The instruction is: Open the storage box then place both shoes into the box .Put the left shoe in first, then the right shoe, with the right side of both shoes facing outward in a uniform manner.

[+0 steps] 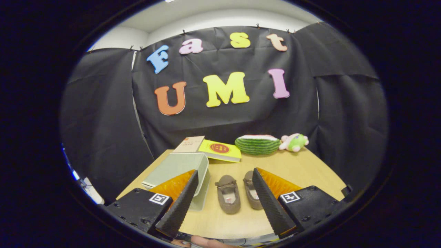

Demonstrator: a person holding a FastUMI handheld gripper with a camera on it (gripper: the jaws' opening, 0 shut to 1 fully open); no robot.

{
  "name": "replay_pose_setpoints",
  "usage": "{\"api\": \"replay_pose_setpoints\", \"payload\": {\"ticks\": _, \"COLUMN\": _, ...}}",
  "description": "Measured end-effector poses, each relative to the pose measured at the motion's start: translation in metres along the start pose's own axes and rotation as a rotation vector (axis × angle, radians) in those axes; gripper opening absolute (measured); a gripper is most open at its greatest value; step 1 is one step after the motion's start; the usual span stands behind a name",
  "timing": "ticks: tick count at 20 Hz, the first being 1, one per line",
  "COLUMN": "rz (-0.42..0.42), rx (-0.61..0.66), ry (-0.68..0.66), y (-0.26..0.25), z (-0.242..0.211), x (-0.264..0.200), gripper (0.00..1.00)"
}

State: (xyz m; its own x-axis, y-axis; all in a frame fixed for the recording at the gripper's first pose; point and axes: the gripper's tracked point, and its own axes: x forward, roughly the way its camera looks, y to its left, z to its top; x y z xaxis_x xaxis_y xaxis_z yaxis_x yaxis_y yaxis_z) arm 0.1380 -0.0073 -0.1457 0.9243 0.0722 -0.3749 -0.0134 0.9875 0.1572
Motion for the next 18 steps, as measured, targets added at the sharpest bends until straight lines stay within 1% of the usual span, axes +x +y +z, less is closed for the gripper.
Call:
{"api": "replay_pose_setpoints", "payload": {"ticks": 5, "rz": 0.130, "rx": 0.075, "ry": 0.167, "y": 0.009, "z": -0.020, "x": 0.078, "gripper": 1.00}}
{"api": "replay_pose_setpoints", "payload": {"ticks": 8, "rz": 0.198, "rx": 0.151, "ry": 0.266, "y": 0.010, "z": -0.032, "x": 0.120, "gripper": 1.00}}
{"api": "replay_pose_setpoints", "payload": {"ticks": 9, "rz": 0.237, "rx": 0.189, "ry": 0.307, "y": 0.014, "z": -0.036, "x": 0.134, "gripper": 1.00}}
{"api": "replay_pose_setpoints", "payload": {"ticks": 10, "rz": 0.294, "rx": 0.234, "ry": 0.343, "y": 0.020, "z": -0.037, "x": 0.145, "gripper": 1.00}}
{"api": "replay_pose_setpoints", "payload": {"ticks": 12, "rz": 0.428, "rx": 0.336, "ry": 0.379, "y": 0.035, "z": -0.032, "x": 0.166, "gripper": 1.00}}
{"api": "replay_pose_setpoints", "payload": {"ticks": 14, "rz": 0.474, "rx": 0.420, "ry": 0.453, "y": 0.034, "z": -0.040, "x": 0.188, "gripper": 0.99}}
{"api": "replay_pose_setpoints", "payload": {"ticks": 15, "rz": 0.489, "rx": 0.443, "ry": 0.526, "y": 0.033, "z": -0.051, "x": 0.196, "gripper": 1.00}}
{"api": "replay_pose_setpoints", "payload": {"ticks": 16, "rz": 0.531, "rx": 0.460, "ry": 0.594, "y": 0.037, "z": -0.063, "x": 0.199, "gripper": 0.99}}
{"api": "replay_pose_setpoints", "payload": {"ticks": 18, "rz": 0.620, "rx": 0.492, "ry": 0.671, "y": 0.046, "z": -0.071, "x": 0.204, "gripper": 1.00}}
